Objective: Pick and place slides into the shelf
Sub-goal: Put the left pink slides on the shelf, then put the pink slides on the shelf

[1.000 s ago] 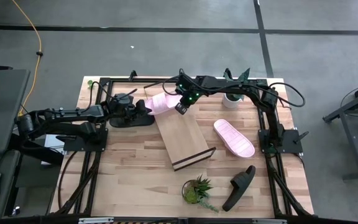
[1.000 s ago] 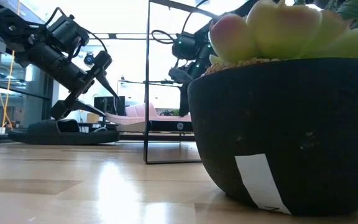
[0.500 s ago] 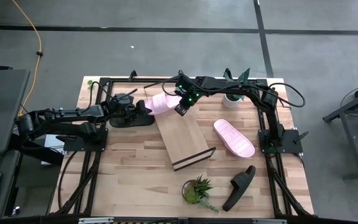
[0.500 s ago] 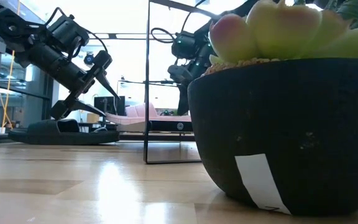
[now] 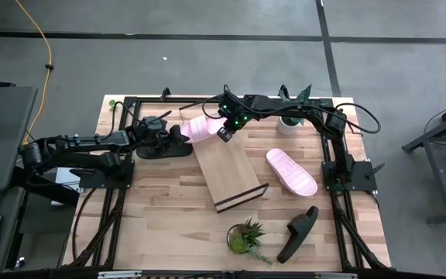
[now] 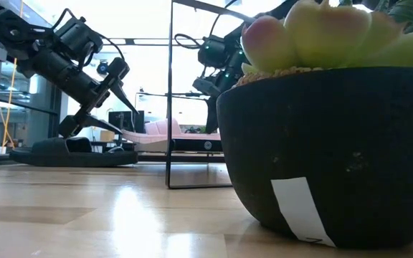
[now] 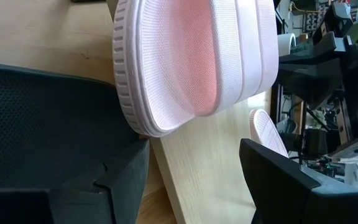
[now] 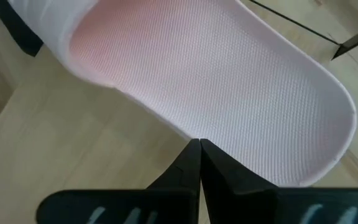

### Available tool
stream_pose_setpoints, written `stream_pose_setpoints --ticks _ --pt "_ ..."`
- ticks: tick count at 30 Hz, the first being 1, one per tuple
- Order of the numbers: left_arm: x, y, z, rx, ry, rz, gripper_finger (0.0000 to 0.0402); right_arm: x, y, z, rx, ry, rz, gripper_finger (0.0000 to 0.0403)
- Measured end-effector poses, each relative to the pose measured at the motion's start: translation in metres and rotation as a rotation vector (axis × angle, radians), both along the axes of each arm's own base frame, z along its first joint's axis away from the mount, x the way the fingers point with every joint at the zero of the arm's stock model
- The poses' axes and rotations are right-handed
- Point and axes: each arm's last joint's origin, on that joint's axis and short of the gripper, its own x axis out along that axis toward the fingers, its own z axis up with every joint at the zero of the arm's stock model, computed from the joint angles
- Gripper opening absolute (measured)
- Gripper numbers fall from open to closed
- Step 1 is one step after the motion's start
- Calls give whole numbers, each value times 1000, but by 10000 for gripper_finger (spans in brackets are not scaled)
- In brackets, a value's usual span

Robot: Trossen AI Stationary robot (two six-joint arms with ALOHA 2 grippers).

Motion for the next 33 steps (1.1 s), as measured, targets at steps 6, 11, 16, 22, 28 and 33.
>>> stream_pose_setpoints --ticks 6,11,16,22,28,33 --pt "0 0 0 -4 -3 -8 239 2 -2 1 -27 -20 -21 0" --pt "0 -1 0 -12 -8 -21 239 4 -2 3 -22 -43 -32 0" --pt "1 -1 0 6 -2 -57 239 5 0 3 -2 -56 -28 0" --pt "1 -3 -1 18 4 -140 239 6 1 3 38 -76 -10 0" --pt "1 -5 1 28 -5 -196 239 6 3 4 100 -101 28 0" --pt "1 -7 3 32 -38 -298 239 4 6 14 123 -134 51 0"
